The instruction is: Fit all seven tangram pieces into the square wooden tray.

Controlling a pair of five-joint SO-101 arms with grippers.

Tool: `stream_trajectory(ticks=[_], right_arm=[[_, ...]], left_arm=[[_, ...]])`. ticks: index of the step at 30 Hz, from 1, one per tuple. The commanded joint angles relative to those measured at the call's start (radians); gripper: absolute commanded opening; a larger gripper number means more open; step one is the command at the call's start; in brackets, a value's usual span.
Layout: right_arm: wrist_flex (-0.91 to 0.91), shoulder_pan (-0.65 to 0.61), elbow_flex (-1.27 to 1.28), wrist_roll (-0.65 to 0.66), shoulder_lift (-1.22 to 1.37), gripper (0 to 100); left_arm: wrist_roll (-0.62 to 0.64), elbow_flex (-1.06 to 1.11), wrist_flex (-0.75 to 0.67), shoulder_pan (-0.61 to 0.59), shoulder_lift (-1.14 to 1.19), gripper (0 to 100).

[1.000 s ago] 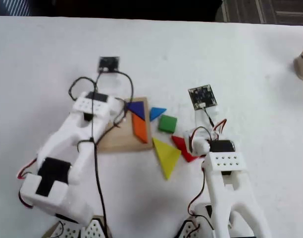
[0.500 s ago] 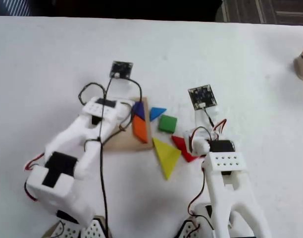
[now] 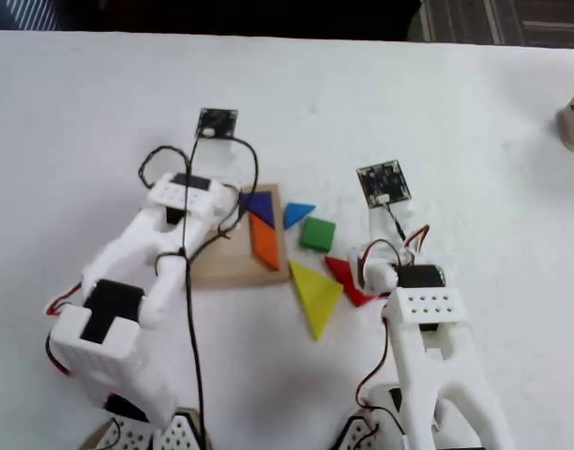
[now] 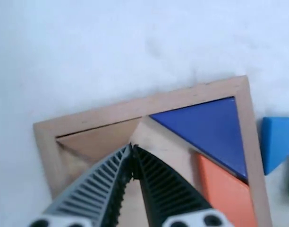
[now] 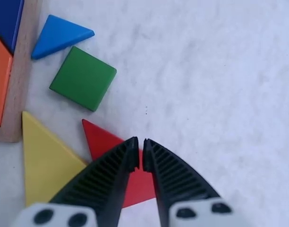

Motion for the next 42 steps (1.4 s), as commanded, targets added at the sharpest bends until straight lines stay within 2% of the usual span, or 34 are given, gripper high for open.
stream_trajectory(ticks=[1, 4, 8, 16, 25, 29, 33, 38, 42], right_arm=[[-0.01, -0.008, -0.006, 0.011, -0.031, 2.8], [-0.01, -0.008, -0.006, 0.011, -0.031, 2.8], [-0.01, -0.008, -0.006, 0.011, -0.031, 2.8], [-0.01, -0.008, -0.006, 0.011, -0.031, 2.8], [-0.01, -0.01, -0.006, 0.011, -0.031, 2.9], [0.005, -0.01, -0.008, -0.003, -0.031, 10.8], [0.019, -0.007, -0.011, -0.13, -0.041, 19.7], [0.012, 0.051, -0.017, -0.21, -0.05, 20.7], [0.03, 0.102, -0.017, -0.209, -0.091, 20.5]], left_arm=[[0.008, -0.048, 0.068, -0.03, -0.065, 2], [0.008, -0.043, 0.114, -0.03, -0.093, 2], [0.008, 0.008, 0.064, -0.03, -0.099, 2], [0.008, 0.017, 0.064, -0.047, -0.111, 2], [0.006, 0.133, 0.075, -0.082, -0.308, 2], [0.006, 0.227, -0.034, -0.119, -0.395, 2], [0.006, 0.318, -0.169, -0.173, -0.443, 2], [0.008, 0.328, -0.221, -0.225, -0.441, 2], [0.008, 0.313, -0.219, -0.257, -0.44, 2]])
